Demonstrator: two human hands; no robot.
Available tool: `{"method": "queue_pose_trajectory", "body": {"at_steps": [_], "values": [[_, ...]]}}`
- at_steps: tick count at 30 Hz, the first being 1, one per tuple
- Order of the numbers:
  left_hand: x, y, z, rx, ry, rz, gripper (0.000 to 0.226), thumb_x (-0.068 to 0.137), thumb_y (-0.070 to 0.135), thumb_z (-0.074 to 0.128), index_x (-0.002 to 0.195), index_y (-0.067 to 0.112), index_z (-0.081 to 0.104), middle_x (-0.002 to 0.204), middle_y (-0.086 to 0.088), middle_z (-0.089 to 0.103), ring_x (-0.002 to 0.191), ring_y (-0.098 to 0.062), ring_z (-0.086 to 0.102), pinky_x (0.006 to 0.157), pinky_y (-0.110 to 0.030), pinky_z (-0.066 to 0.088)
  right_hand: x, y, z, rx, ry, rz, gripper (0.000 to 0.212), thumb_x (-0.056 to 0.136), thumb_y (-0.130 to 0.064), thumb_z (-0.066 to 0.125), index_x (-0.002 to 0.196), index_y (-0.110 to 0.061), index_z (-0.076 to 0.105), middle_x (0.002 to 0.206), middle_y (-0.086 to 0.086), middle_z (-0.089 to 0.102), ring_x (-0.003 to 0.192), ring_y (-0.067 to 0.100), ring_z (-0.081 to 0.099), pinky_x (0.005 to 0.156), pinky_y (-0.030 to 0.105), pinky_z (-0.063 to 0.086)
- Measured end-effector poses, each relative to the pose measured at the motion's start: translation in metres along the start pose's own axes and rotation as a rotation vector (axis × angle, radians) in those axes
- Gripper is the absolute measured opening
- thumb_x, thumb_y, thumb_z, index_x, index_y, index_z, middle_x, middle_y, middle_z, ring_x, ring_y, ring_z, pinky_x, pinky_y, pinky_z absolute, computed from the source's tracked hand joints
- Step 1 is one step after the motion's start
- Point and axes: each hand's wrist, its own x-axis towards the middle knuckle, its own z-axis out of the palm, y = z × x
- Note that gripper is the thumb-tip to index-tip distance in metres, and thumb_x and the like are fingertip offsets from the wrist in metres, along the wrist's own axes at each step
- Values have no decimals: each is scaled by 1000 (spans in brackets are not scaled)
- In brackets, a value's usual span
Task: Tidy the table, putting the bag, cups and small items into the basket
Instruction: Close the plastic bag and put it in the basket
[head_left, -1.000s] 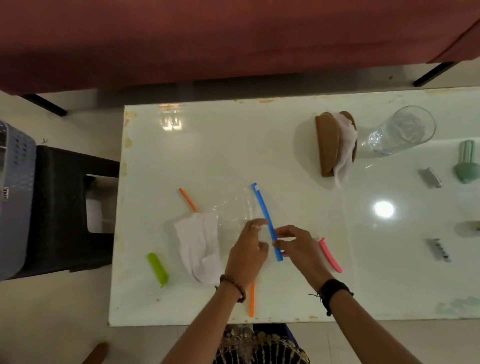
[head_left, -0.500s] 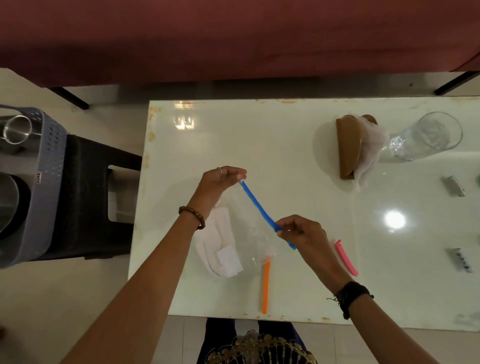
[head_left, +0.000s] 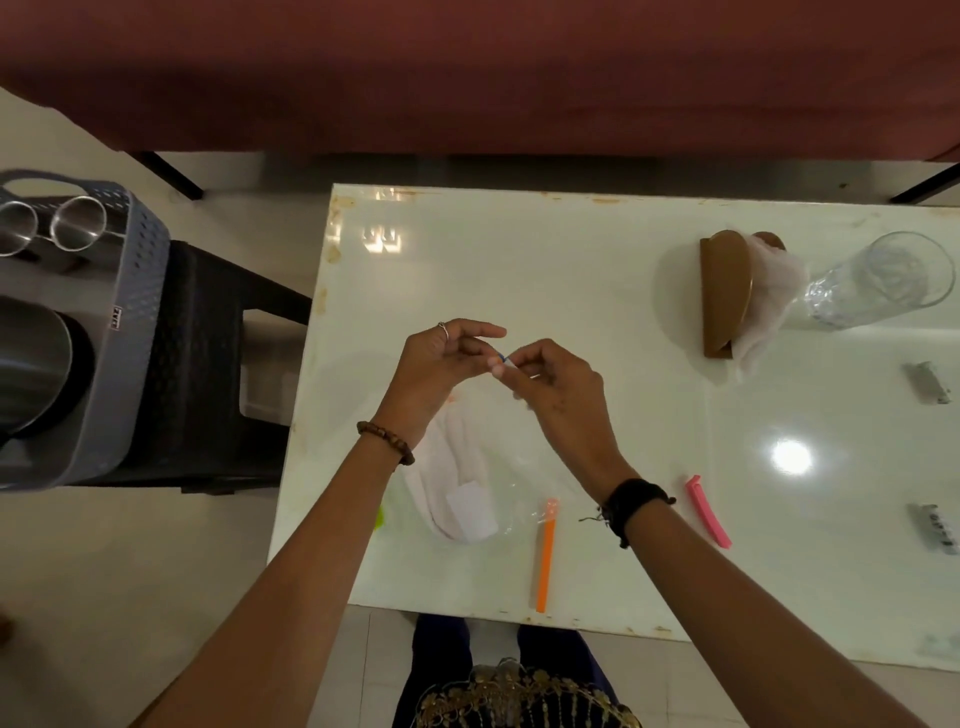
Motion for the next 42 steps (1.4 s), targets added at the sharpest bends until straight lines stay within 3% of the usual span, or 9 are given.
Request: {"method": "queue_pose_trajectory", "body": {"at_steps": [5,12,21,25,29,35,37,39,42], "values": [[-9,-6,-4,-31,7,69,33,79,-7,60,95,22,66,61,12,67,70,-1,63,73,-11,50,-4,2,8,-53,26,-73,20,82,-34,67,76,-16,63,70,-11,64,67,-2,57,62,9,43],[-4,-8,-26,-109,316,102,30,80,-9,57,93,19,62,76,-3,62,68,4,62,69,-7,48,-34,20,-7,-144,19,-76,12,80,-24,65,71,-23,57,72,-11,62,73,3,58,62,14,43],[-7,-14,-33,-151,360,97,28,81,-9,56,85,19,59,75,-2,62,67,3,63,70,-10,50,-63,35,-31,-73,14,-12,14,86,-14,61,75,-19,55,79,-11,67,73,-1,60,65,9,45],[-5,-15,-39,-228,232,11,39,77,-10,44,89,22,61,78,3,65,82,-9,61,75,-20,49,-61,32,-31,42,-19,-9,12,90,-10,55,81,-18,55,82,-7,67,72,12,59,64,18,44],[0,-19,-48,108,-21,-33,65,64,-26,31,110,14,55,97,-1,65,95,-13,53,72,-12,43,-63,31,-35,70,-147,-16,13,94,-16,51,84,-22,59,86,-3,70,92,19,64,81,28,46],[0,-33,-45,229,-126,-123,21,85,2,58,106,2,61,118,-3,57,123,-15,47,92,-8,42,-70,23,-39,273,-208,15,12,83,-35,54,84,-28,64,87,-4,70,94,22,68,85,27,54],[-2,-36,-51,210,-84,-122,14,84,9,62,97,6,63,104,3,66,104,-5,58,93,-18,41,-69,24,-42,371,-150,56,23,75,-41,61,94,-30,66,94,0,73,95,21,69,82,24,55],[-8,-36,-58,117,-56,-87,8,84,3,59,81,10,59,73,9,70,77,-1,64,82,-15,45,-67,29,-42,434,-156,127,40,72,-40,64,111,-29,61,105,3,72,103,18,67,86,29,55],[-17,-34,-70,56,-36,-71,16,87,3,54,77,15,57,61,11,70,66,0,65,68,-6,47,-64,31,-34,373,-231,183,58,64,-45,73,118,-34,55,119,-2,67,106,12,64,90,34,51]]}}
